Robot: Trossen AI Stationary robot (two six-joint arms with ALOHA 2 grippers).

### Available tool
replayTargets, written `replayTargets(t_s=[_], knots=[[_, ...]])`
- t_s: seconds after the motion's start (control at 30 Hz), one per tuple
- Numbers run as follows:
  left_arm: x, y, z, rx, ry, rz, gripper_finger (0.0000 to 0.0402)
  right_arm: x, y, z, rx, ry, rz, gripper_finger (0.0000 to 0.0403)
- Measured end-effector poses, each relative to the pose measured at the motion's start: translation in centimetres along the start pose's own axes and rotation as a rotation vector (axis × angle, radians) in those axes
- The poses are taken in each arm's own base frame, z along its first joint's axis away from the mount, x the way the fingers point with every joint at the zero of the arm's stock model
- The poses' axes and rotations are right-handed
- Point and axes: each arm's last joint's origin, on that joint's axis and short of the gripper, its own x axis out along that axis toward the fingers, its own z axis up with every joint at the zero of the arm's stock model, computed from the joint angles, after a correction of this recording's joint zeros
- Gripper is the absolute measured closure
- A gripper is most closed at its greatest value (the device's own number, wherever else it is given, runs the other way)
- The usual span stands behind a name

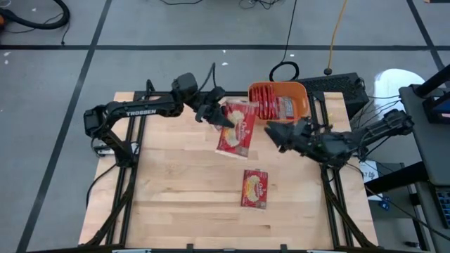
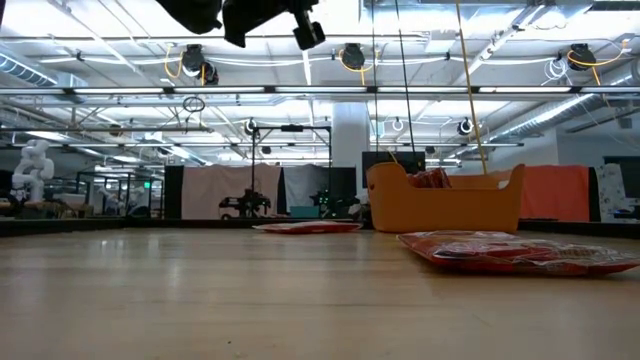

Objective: Sort popcorn bags into baskets
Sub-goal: Put the red popcorn bag into the orange bin

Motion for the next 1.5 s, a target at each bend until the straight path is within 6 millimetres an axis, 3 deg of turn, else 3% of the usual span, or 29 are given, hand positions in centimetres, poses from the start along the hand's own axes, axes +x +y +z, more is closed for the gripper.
replayTargets(t_s=[0.2, 0.83, 1.27, 1.5], knots=[[0.7, 0.1, -0.7, 0.017, 0.035, 0.009, 0.0363, 1.1, -1.8, -1.9, 0.126, 0.012, -0.054, 0.0142], [2.3, 1.2, -3.1, -0.017, 0.125, 0.12, 0.0362, 0.9, -2.6, -3.2, -0.104, 0.055, -0.069, 0.014], [2.3, 1.1, -3.2, -0.12, 0.136, 0.106, 0.0362, -1.0, -1.8, -4.5, -0.618, 0.211, 0.006, 0.014], [2.3, 1.0, -3.2, -0.197, 0.144, 0.1, 0.0362, -1.2, -0.4, -4.7, -0.996, 0.244, 0.065, 0.014]])
